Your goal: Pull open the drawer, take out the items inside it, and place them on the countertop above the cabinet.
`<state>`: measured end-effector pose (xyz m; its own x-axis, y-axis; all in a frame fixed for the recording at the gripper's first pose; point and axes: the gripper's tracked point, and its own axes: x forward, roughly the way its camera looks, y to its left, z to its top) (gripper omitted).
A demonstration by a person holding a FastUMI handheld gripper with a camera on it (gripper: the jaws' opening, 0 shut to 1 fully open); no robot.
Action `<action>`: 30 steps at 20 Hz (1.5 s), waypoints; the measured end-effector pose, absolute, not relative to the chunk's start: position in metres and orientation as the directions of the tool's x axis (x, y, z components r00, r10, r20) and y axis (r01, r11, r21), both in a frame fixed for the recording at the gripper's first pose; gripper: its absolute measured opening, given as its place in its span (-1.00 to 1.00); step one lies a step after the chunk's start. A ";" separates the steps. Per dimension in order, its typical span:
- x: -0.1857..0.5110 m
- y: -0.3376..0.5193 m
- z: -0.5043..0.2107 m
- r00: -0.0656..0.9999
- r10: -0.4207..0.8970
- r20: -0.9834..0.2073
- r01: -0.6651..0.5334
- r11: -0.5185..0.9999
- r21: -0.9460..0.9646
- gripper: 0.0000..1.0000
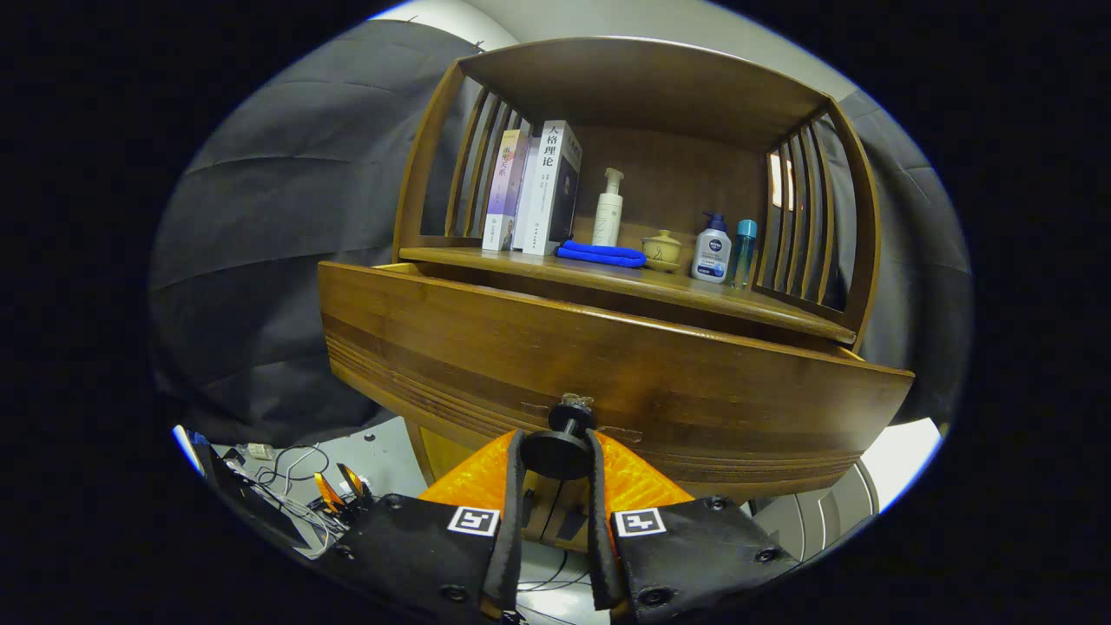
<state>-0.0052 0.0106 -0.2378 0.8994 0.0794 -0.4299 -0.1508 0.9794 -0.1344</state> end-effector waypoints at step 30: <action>-0.070 0.013 -0.191 0.843 0.244 -0.480 -0.290 0.957 -0.022 0.56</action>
<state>-0.0696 0.0131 -0.1907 0.8427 0.2440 -0.4800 -0.2896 0.9569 -0.0220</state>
